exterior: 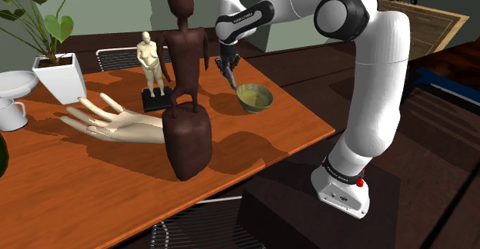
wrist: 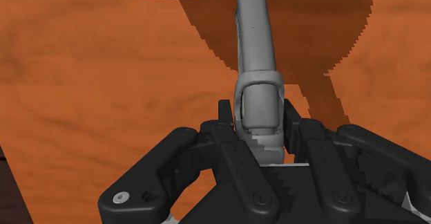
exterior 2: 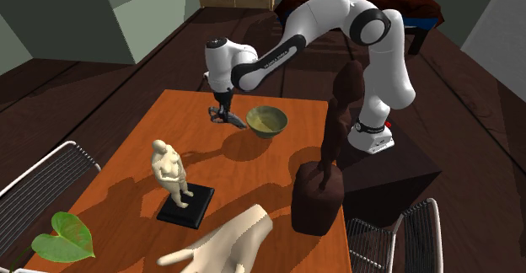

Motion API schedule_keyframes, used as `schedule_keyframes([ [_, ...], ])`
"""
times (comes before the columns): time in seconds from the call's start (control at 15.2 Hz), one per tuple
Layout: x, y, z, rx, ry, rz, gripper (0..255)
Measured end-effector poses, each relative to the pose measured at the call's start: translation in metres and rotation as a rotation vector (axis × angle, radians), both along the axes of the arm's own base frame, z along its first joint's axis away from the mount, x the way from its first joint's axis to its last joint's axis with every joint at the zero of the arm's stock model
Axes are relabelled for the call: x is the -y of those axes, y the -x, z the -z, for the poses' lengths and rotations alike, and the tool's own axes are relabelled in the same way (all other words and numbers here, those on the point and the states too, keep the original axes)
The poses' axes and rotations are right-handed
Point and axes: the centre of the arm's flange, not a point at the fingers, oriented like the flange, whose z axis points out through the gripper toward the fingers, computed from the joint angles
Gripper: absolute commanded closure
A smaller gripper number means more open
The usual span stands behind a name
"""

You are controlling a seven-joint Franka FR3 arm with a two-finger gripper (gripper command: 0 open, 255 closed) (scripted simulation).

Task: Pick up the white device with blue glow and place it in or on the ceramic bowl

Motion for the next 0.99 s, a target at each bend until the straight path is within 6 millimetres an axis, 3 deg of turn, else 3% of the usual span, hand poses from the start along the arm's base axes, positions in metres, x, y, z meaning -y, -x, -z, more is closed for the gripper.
schedule_keyframes([
  [0.99,-0.001,0.000,-0.080,0.000,0.000,0.000,255],
])
